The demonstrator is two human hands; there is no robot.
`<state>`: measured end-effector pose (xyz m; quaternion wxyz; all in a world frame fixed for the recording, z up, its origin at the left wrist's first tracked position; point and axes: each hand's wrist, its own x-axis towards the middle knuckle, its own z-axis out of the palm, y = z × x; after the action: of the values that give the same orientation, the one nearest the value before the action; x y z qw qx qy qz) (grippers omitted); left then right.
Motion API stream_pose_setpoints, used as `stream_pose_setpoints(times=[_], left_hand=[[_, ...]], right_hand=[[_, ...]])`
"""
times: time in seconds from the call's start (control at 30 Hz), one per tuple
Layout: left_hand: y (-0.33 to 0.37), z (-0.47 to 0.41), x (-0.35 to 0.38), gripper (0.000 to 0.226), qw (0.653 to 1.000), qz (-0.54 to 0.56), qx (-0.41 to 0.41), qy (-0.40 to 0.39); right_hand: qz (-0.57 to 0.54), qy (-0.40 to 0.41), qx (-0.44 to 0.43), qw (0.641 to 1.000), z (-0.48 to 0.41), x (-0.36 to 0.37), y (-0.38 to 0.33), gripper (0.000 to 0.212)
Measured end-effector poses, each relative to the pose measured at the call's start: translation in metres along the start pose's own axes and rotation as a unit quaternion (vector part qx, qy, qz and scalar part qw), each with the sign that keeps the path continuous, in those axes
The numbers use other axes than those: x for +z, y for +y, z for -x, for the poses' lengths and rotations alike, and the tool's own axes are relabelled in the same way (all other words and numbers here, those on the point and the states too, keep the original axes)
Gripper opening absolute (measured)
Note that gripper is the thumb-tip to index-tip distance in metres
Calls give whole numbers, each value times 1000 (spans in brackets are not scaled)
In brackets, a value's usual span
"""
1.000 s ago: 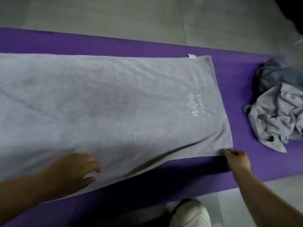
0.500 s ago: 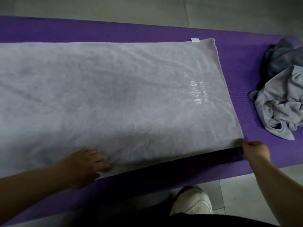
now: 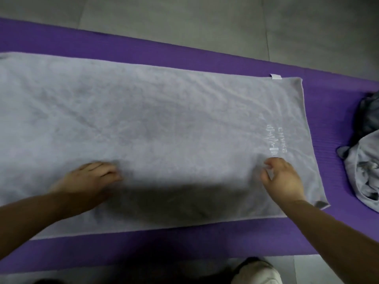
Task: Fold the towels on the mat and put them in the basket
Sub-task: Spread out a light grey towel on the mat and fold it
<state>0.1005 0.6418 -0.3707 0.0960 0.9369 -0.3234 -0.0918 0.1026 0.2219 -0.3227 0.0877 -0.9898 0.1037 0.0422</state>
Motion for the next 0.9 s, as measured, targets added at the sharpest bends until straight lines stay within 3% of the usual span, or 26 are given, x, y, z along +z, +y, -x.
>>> stream_pose_setpoints(times=[0.07, 0.17, 0.3, 0.43, 0.53, 0.67, 0.73, 0.83, 0.9], left_hand=[[-21, 16, -3, 36, 999, -2, -53, 1], [-44, 46, -10, 34, 988, -1, -139, 63], [-63, 92, -14, 45, 954, 4, -289, 74], [-79, 133, -10, 61, 913, 13, -408, 18], [-91, 148, -20, 74, 873, 54, -478, 80], [-107, 170, -36, 75, 832, 22, -533, 155], [-111, 180, -38, 75, 789, 23, -586, 183], [-117, 198, -28, 63, 672, 109, -712, 169], [-117, 209, -21, 53, 634, 162, -739, 161]], right_hand=[[15, -17, -109, 994, -9, 2, -23, 21], [56, -59, -252, 964, -28, 1, -70, 29], [103, -104, -427, 892, -43, 12, -164, 36], [147, -161, -513, 831, -24, 34, -278, 50], [190, -311, -542, 758, 2, 51, -321, 65], [233, -309, -556, 736, 13, 66, -315, 75], [241, -306, -564, 729, 14, 68, -312, 76], [237, -323, -553, 730, 16, 67, -314, 73], [230, -319, -555, 733, 15, 68, -313, 72]])
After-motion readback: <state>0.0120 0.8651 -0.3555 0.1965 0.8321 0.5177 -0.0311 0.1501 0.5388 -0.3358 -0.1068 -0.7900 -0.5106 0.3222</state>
